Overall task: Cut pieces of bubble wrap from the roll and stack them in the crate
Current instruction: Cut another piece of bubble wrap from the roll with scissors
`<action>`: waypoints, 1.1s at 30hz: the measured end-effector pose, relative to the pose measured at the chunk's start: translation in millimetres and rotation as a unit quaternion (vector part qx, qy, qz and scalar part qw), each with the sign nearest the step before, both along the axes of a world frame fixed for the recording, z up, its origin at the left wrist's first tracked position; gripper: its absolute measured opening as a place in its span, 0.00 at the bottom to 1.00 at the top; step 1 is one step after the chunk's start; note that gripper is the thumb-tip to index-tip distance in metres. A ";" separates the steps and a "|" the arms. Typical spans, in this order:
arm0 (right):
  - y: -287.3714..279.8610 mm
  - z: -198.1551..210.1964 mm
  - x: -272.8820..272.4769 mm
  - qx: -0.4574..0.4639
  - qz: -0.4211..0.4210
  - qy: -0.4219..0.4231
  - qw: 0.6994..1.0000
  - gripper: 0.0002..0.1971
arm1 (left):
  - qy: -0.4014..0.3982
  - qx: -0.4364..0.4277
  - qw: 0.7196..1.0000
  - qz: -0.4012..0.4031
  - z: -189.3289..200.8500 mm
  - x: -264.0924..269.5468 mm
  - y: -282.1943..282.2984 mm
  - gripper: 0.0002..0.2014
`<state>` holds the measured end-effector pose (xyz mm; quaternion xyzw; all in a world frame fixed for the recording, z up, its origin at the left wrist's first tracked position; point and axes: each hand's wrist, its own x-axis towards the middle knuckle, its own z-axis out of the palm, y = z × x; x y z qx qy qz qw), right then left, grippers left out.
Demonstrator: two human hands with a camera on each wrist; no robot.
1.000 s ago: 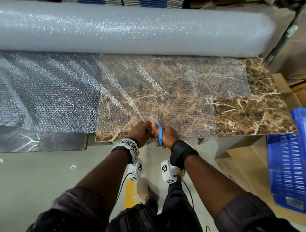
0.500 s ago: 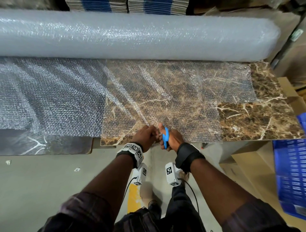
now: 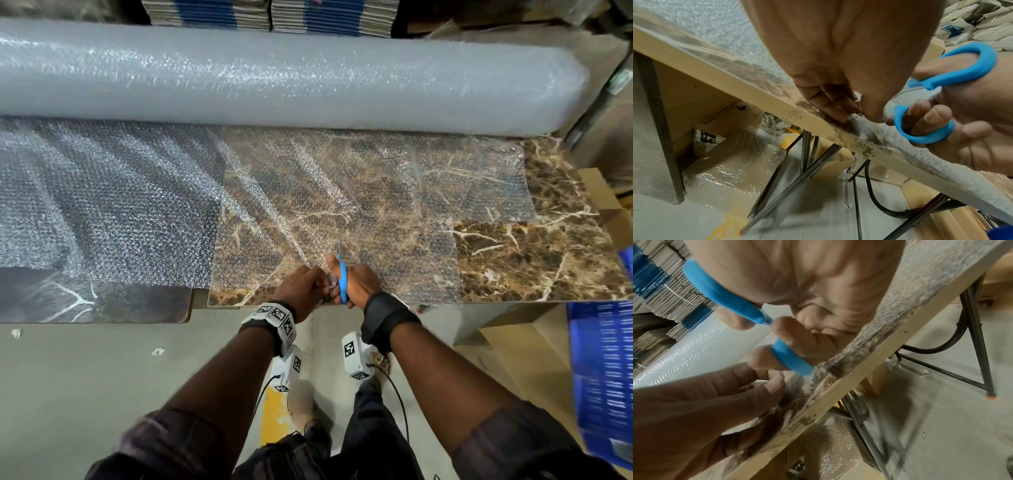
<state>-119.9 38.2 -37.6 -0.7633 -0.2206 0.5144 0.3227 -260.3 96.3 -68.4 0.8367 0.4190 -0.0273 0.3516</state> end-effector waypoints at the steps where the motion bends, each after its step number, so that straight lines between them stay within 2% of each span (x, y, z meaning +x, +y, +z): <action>1: 0.7 -0.5 0.1 -0.001 0.001 -0.002 1.000 0.36 | -0.001 -0.002 1.000 0.003 0.9 -0.2 -0.1 0.07; 9: 0.9 -10.0 -1.5 0.004 -0.007 -0.023 1.000 0.33 | 0.008 -0.024 1.000 0.008 7.3 0.7 1.2 0.09; 13: -2.2 -7.5 -0.9 0.016 -0.035 0.015 0.999 0.34 | 0.004 -0.026 1.000 0.007 10.0 -0.2 1.0 0.09; 23: 9.9 -7.8 3.6 0.011 -0.048 0.045 0.998 0.35 | 0.004 -0.022 1.000 0.004 13.8 -0.4 -0.3 0.09; 33: 24.4 -11.5 12.7 0.004 -0.030 0.006 1.000 0.40 | -0.017 -0.008 1.000 0.002 7.1 -2.1 1.0 0.06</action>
